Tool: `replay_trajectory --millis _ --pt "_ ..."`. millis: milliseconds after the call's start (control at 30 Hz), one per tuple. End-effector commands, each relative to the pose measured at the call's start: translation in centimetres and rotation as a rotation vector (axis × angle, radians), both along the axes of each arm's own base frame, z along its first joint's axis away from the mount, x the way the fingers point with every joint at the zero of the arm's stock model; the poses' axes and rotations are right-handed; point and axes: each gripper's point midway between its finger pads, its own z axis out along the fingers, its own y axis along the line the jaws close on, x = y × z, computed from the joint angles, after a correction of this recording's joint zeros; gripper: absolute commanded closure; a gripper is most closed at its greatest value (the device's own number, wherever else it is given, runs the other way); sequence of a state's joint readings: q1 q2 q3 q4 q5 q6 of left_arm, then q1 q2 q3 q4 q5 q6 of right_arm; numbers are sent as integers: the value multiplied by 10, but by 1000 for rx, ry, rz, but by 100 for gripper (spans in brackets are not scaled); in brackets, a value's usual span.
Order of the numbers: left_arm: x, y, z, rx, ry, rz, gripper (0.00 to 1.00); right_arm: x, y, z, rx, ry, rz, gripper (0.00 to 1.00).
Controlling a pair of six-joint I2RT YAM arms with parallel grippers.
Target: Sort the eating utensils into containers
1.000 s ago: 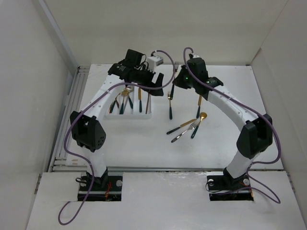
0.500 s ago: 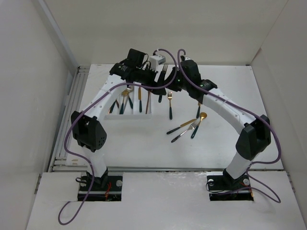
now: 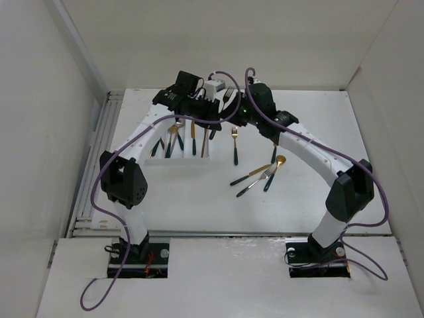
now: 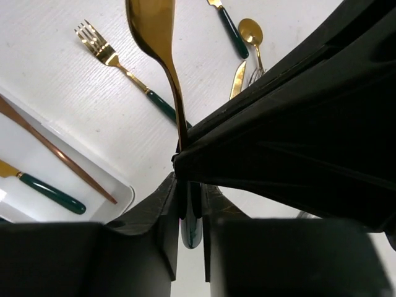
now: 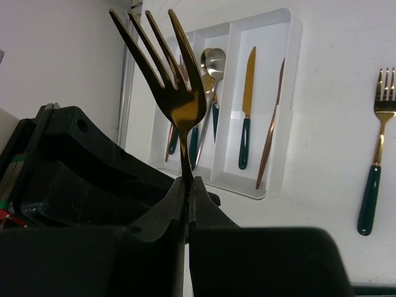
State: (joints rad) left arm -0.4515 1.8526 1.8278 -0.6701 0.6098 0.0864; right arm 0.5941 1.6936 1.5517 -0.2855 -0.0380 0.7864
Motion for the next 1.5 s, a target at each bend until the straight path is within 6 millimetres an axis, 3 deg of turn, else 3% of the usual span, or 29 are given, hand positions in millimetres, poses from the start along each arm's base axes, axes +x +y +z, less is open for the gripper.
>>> replay_trajectory --millis 0,100,167,267,300,400,433,500,567,600,633,700,733,900,933,1000,1067,1200,1333,1467 --pt "6 6 7 -14 -24 20 99 -7 13 42 98 -82 45 100" --pt "13 27 -13 24 19 84 100 -6 23 17 79 -40 72 99" --pt "17 46 -23 39 48 135 100 -4 24 8 67 -21 71 72" --pt "35 98 -45 96 90 274 100 -5 22 0 52 -5 63 46" --pt "47 128 -56 132 101 358 100 -5 19 6 55 -18 52 43" --pt "61 173 -72 194 113 489 100 -4 9 7 22 -46 20 39" --pt "67 197 -80 241 116 555 100 -2 7 6 8 -56 11 39" --pt "76 213 -86 267 106 603 100 -2 4 -1 -17 -47 7 39" --pt "77 230 -108 312 134 645 100 -2 2 -4 -35 -49 5 39" --pt "81 233 -107 321 109 649 100 -2 -1 -7 -55 -46 0 39" --pt "78 235 -124 344 145 649 100 -4 -2 -10 -63 -35 0 39" --pt "79 245 -137 386 154 647 100 6 -15 -19 -82 -14 -35 39" --pt "79 245 -143 391 167 644 100 4 -13 -34 -101 24 -22 39" --pt "79 259 -174 441 218 647 100 17 -34 -72 -204 105 -50 39" --pt "79 259 -174 441 218 647 99 21 -36 -72 -229 103 -59 39" --pt "79 264 -175 448 218 661 95 19 -43 -93 -328 135 -72 39" --pt "79 264 -175 448 218 661 79 22 -50 -104 -398 139 -109 39" --pt "76 265 -177 455 222 652 57 19 -59 -143 -492 210 -109 41" --pt "76 263 -167 443 212 649 51 15 -56 -172 -548 251 -74 42" --pt "85 263 -137 418 159 669 46 9 -52 -196 -600 288 -48 43"
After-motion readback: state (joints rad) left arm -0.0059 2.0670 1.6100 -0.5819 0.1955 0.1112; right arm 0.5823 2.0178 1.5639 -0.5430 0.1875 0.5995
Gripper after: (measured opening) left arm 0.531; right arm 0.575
